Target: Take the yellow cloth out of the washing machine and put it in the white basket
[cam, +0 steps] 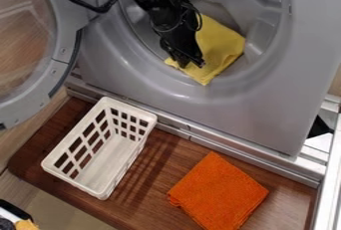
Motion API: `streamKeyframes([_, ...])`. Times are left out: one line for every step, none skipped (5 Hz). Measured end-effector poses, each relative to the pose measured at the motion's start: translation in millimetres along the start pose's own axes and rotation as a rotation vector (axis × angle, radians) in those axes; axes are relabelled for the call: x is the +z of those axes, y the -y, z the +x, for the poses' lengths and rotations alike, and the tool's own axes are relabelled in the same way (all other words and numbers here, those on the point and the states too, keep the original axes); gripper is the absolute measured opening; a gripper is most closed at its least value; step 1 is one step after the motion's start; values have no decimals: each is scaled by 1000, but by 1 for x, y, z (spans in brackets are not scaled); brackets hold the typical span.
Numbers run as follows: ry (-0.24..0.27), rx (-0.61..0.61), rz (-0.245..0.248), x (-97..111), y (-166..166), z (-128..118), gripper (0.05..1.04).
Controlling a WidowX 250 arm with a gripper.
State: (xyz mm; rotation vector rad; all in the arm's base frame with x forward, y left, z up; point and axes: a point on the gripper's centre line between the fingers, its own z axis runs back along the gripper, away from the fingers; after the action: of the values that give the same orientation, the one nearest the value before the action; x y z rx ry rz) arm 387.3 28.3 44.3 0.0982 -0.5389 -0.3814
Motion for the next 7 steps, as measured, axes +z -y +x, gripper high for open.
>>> streamKeyframes([-11,16,14,-1,-1,-3,62])
streamKeyframes([-21,13,19,-1,0,-4,54])
streamKeyframes([-30,9,20,4,0,-5,54])
streamKeyframes([-9,7,32,23,2,-3,54])
streamKeyframes([-18,14,61,52,2,1,54])
streamKeyframes([-18,46,74,77,1,-11,54])
streamKeyframes([-16,98,79,91,-2,-32,54])
